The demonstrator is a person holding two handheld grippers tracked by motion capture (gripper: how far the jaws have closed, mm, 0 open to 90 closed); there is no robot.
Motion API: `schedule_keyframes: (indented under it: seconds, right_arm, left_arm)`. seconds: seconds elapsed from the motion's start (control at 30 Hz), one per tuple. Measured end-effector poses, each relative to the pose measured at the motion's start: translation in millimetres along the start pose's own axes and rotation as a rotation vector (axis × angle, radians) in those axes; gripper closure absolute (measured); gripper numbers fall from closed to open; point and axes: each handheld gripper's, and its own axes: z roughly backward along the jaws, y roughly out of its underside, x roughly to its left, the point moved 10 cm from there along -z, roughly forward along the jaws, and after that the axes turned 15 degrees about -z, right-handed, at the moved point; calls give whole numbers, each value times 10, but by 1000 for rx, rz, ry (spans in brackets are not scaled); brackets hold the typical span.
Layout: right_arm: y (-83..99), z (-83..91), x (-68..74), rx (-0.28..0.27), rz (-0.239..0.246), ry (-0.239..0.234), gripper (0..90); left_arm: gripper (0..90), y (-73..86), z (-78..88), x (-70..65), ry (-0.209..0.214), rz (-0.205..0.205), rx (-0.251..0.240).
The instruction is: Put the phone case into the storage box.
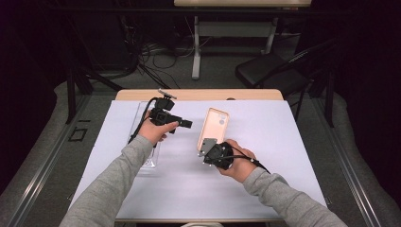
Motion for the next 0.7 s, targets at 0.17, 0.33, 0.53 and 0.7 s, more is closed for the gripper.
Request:
schedule_keyframes:
  seconds: [0.17, 0.33, 0.53, 0.7]
  right_arm:
    - [-7, -6, 10, -8, 2, 0, 883]
    - [-4, -15, 20, -3, 4, 2, 883]
    - [-24, -20, 46, -7, 9, 3, 883]
    - [-33, -28, 66, -10, 14, 3, 883]
  left_arm:
    - [413, -22, -11, -13, 1, 1, -5]
    - [444, -49, -23, -32, 6, 1, -14]
    - [464, -28, -59, -84, 26, 48, 9]
    - [479, -61, -73, -116, 50, 84, -15]
